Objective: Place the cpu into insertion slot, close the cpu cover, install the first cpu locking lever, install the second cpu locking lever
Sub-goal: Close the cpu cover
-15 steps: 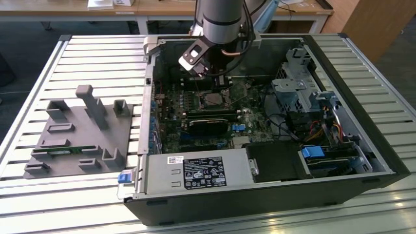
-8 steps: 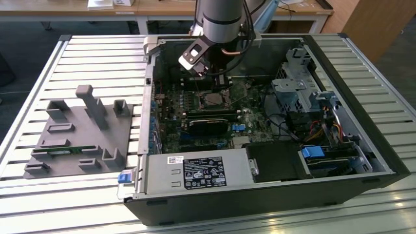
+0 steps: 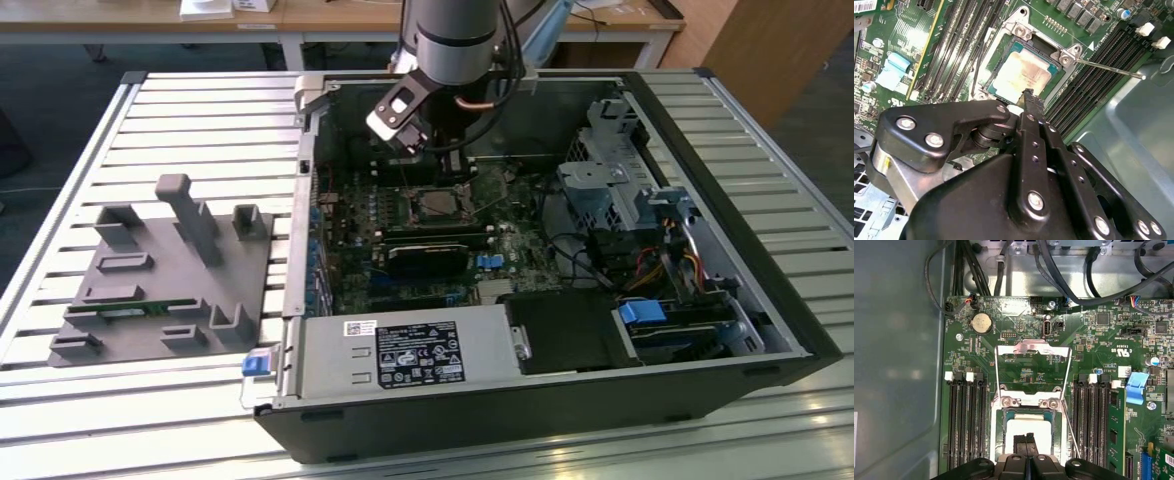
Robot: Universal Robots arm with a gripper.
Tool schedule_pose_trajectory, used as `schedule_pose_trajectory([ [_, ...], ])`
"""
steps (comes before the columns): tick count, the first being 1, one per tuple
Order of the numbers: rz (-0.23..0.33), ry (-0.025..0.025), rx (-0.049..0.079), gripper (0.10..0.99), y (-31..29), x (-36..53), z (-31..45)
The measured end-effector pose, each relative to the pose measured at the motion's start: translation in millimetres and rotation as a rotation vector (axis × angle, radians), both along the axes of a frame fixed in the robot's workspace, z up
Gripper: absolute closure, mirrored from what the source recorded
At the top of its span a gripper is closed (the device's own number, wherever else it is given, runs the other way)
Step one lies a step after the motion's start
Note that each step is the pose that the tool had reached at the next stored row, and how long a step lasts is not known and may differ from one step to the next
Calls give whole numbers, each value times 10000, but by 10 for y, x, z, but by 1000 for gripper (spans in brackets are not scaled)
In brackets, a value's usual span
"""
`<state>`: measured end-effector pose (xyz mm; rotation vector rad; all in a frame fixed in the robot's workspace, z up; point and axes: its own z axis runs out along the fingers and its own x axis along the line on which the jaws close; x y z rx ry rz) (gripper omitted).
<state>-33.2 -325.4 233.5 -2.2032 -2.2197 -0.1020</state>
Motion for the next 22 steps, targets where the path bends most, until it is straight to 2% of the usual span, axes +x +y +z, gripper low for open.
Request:
schedule_pose_trajectory([
  [6, 0, -1, 1, 980, 2, 0, 42],
  [22, -1, 0, -1, 980, 2, 0, 212],
])
